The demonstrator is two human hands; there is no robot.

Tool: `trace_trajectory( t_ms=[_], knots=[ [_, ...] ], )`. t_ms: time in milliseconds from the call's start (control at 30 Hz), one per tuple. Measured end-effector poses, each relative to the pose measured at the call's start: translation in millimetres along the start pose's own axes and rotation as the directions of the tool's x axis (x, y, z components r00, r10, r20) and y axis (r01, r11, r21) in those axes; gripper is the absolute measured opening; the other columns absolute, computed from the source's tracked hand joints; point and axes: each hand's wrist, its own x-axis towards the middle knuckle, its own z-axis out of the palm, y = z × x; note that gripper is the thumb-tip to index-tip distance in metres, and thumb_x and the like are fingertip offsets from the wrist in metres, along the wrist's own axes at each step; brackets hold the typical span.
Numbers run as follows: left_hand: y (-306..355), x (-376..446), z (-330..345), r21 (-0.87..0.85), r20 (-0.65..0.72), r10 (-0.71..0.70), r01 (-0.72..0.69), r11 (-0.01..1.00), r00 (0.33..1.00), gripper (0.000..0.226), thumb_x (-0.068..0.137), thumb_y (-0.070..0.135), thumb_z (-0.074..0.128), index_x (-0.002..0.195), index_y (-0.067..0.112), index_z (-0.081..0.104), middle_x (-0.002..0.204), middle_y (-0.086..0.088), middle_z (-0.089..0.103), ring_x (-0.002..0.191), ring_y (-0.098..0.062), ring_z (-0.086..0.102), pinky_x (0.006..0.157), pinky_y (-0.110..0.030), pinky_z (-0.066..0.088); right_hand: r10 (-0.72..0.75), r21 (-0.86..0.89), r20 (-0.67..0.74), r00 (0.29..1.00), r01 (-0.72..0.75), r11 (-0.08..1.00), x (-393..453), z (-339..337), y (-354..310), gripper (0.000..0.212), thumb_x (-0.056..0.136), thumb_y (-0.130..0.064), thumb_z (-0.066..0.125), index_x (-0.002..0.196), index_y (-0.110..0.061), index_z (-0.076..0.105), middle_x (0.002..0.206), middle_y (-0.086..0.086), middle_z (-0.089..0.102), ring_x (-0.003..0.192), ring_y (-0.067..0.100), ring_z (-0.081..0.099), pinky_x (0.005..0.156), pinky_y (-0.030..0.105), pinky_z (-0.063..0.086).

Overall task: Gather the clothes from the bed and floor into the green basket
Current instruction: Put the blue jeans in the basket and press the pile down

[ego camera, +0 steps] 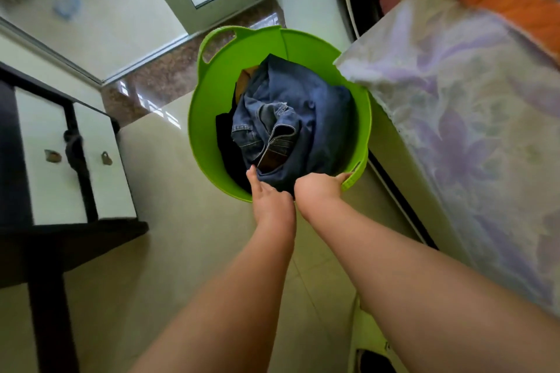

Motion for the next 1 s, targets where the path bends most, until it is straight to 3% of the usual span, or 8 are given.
trace_trajectory(
  t_ms=[100, 233, 367, 467, 633, 733, 900, 1000],
  knots=[
    [-19.5, 33.8, -12.2, -0.073, -0.006, -0.080, 0.079, 0.994, 0.997, 0.033, 0.095, 0.030, 0.043, 0.123, 0.021, 0.059, 0.139, -0.021, 0.050, 0.140, -0.043, 0.030, 0.106, -0.068, -0.020, -0.008, 0.021, -0.016, 1.000, 0.008, 1.000, 28.4, -28.7, -11.8, 0.031, 0.090, -0.007, 0.048, 0.113, -0.021, 0.064, 0.123, 0.004, 0.063, 0.121, 0.032, 0.054, 0.106, 0.073, 0.011],
    [-38.6, 64.0, -27.9, -0.003, 0.019, -0.109, 0.109, 0.994, 0.994, 0.046, 0.102, 0.034, 0.031, 0.142, 0.018, 0.046, 0.155, -0.030, 0.019, 0.143, -0.054, 0.010, 0.105, -0.071, -0.017, 0.031, 0.069, -0.021, 0.999, -0.030, 0.997, 50.9, -50.7, -26.4, 0.034, 0.091, -0.005, 0.044, 0.113, -0.021, 0.065, 0.124, 0.004, 0.063, 0.122, 0.033, 0.053, 0.103, 0.076, 0.008],
    [-58.4, 84.2, -35.9, 0.038, 0.057, -0.061, 0.059, 0.998, 0.997, 0.051, 0.102, 0.039, 0.030, 0.148, 0.020, 0.038, 0.158, -0.027, 0.009, 0.142, -0.057, 0.002, 0.106, -0.070, -0.016, 0.062, 0.083, 0.012, 0.998, -0.062, 0.995, 66.0, -65.2, -38.1, 0.035, 0.092, -0.006, 0.043, 0.114, -0.021, 0.065, 0.123, 0.004, 0.064, 0.122, 0.031, 0.054, 0.104, 0.076, 0.009],
    [-73.0, 97.0, -44.2, 0.080, 0.073, -0.004, -0.002, 0.997, 0.997, 0.052, 0.103, 0.041, 0.026, 0.149, 0.020, 0.036, 0.158, -0.027, 0.011, 0.145, -0.051, 0.004, 0.109, -0.067, -0.016, 0.105, 0.125, 0.018, 0.994, -0.106, 0.987, 76.5, -75.5, -44.1, 0.038, 0.092, -0.004, 0.041, 0.118, -0.020, 0.064, 0.125, 0.004, 0.062, 0.124, 0.032, 0.052, 0.104, 0.076, 0.006],
    [-87.9, 98.8, -52.6, 0.063, 0.136, 0.094, -0.104, 0.993, 0.986, 0.056, 0.102, 0.039, 0.030, 0.153, 0.016, 0.027, 0.158, -0.027, 0.011, 0.146, -0.048, 0.001, 0.113, -0.063, -0.013, 0.127, 0.120, 0.208, 0.970, -0.154, 0.981, 82.1, -84.5, -49.6, 0.038, 0.095, -0.014, 0.044, 0.131, -0.017, 0.056, 0.141, 0.006, 0.050, 0.135, 0.033, 0.040, 0.106, 0.073, 0.005],
    [-92.3, 91.1, -65.2, 0.056, 0.153, 0.133, -0.143, 0.988, 0.979, 0.055, 0.099, 0.038, 0.039, 0.150, 0.019, 0.034, 0.158, -0.022, 0.020, 0.146, -0.046, 0.007, 0.114, -0.064, -0.010, 0.123, 0.112, 0.240, 0.963, -0.153, 0.982, 78.6, -94.1, -43.2, 0.044, 0.096, -0.024, 0.048, 0.139, -0.017, 0.048, 0.148, 0.006, 0.043, 0.140, 0.032, 0.034, 0.110, 0.068, 0.010],
    [-99.3, 69.8, -105.3, 0.013, 0.171, 0.152, -0.157, 0.988, 0.974, 0.043, 0.097, 0.036, 0.044, 0.137, 0.023, 0.052, 0.145, -0.010, 0.048, 0.144, -0.045, 0.020, 0.115, -0.064, -0.002, 0.099, 0.120, 0.218, 0.971, -0.128, 0.985, 60.1, -114.4, -30.8, 0.041, 0.092, -0.015, 0.046, 0.132, -0.021, 0.055, 0.142, 0.004, 0.050, 0.136, 0.030, 0.040, 0.114, 0.064, 0.008],
    [-111.8, 48.7, -146.4, 0.027, 0.134, 0.184, -0.190, 0.981, 0.974, 0.038, 0.095, 0.034, 0.047, 0.131, 0.023, 0.056, 0.141, -0.007, 0.054, 0.143, -0.043, 0.025, 0.115, -0.065, -0.001, 0.095, 0.172, 0.209, 0.973, -0.132, 0.976, 35.4, -142.1, -18.2, 0.038, 0.092, -0.017, 0.048, 0.129, -0.020, 0.056, 0.139, 0.006, 0.053, 0.133, 0.030, 0.044, 0.116, 0.052, 0.021]
  ],
)
